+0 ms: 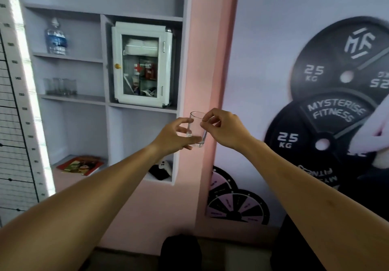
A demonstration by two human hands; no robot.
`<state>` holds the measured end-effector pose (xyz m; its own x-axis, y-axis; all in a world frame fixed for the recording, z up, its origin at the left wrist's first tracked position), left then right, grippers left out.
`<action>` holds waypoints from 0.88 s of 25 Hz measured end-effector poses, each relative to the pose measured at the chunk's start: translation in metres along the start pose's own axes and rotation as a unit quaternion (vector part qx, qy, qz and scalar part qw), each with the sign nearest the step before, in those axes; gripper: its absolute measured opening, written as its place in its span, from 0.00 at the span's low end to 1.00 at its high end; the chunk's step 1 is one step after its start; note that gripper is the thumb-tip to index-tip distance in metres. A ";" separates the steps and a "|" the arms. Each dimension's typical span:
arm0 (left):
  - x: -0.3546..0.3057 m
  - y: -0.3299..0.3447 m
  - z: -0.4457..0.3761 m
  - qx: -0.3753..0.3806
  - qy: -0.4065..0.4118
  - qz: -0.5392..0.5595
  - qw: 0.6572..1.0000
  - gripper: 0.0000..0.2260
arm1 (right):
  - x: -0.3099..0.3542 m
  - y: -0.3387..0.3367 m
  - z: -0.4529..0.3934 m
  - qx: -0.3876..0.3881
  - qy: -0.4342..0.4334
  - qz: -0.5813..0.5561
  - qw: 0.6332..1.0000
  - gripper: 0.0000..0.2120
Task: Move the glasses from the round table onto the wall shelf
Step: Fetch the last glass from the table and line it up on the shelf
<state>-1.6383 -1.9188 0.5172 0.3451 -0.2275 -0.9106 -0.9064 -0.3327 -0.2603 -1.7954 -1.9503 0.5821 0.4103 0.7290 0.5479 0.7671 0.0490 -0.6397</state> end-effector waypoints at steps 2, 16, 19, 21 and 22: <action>0.014 -0.026 -0.019 -0.020 -0.005 -0.005 1.000 0.30 | 0.001 0.026 -0.032 0.012 -0.011 -0.005 1.000 0.03; 0.122 -0.312 -0.094 -0.252 -0.069 -0.098 0.960 0.30 | 0.097 0.308 -0.260 0.164 -0.186 -0.129 0.960 0.02; 0.137 -0.378 -0.072 -0.307 -0.090 -0.111 0.941 0.32 | 0.148 0.367 -0.278 0.199 -0.230 -0.184 0.934 0.04; 0.145 -0.424 -0.042 -0.350 -0.103 -0.125 0.923 0.33 | 0.192 0.409 -0.278 0.234 -0.267 -0.215 0.910 0.04; 0.148 -0.447 -0.025 -0.371 -0.109 -0.129 0.913 0.33 | 0.213 0.430 -0.276 0.251 -0.279 -0.226 0.899 0.02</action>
<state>-1.1762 -1.8270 0.5069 0.3946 0.1069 -0.9126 -0.3586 -0.8966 -0.2600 -1.2426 -1.9624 0.5722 -0.3059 0.7799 0.5461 0.4167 0.6254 -0.6597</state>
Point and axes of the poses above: each hand's wrist, its own z-axis away from the middle knuckle, its own y-axis out of the palm, x = y × z, the point moved 10 cm from there along -z, towards the middle knuckle, and after that the axes turned 1 degree about -y, right-handed, at the moved point
